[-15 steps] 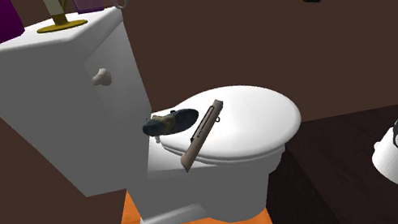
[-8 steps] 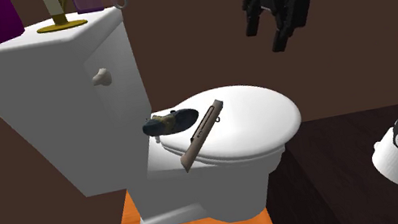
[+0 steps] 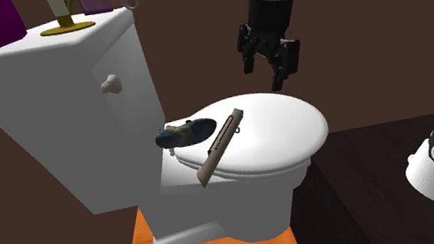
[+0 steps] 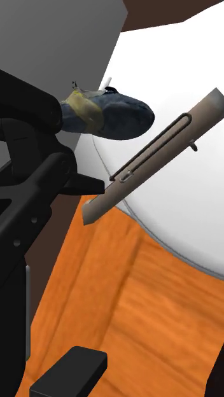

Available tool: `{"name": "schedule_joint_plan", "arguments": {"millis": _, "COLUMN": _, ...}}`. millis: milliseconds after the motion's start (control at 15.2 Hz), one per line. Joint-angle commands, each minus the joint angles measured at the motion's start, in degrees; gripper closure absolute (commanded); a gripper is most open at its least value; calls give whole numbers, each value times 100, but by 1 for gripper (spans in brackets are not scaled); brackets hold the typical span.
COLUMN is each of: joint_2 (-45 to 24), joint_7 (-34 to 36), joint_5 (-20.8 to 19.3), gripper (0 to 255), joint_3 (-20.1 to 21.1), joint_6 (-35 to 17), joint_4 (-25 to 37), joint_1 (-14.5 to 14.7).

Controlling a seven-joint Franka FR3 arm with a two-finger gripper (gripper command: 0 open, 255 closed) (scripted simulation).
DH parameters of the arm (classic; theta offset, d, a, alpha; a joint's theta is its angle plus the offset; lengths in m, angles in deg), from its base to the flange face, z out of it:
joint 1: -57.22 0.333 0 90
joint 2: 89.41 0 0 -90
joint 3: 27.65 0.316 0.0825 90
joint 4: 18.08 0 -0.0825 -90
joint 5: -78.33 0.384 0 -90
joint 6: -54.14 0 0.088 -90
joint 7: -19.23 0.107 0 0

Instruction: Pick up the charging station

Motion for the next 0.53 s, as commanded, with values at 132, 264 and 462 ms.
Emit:
{"name": "schedule_joint_plan", "arguments": {"millis": 132, "joint_2": -853, "joint_7": -839, "joint_5": -71, "gripper": 0, "joint_3": -451, "joint_6": -752, "joint_4": 82, "joint_1": 154}}
{"name": "schedule_joint_plan", "arguments": {"millis": 264, "joint_2": -1325, "joint_7": -1288, "joint_5": -16, "gripper": 0, "joint_3": -665, "joint_6": -1113, "joint_4": 177, "joint_1": 244}}
{"name": "schedule_joint_plan", "arguments": {"millis": 462, "joint_2": -2091, "joint_7": -2037, "joint_5": 222, "gripper": 0, "joint_3": -946, "joint_6": -1639, "joint_4": 376, "joint_1": 383}}
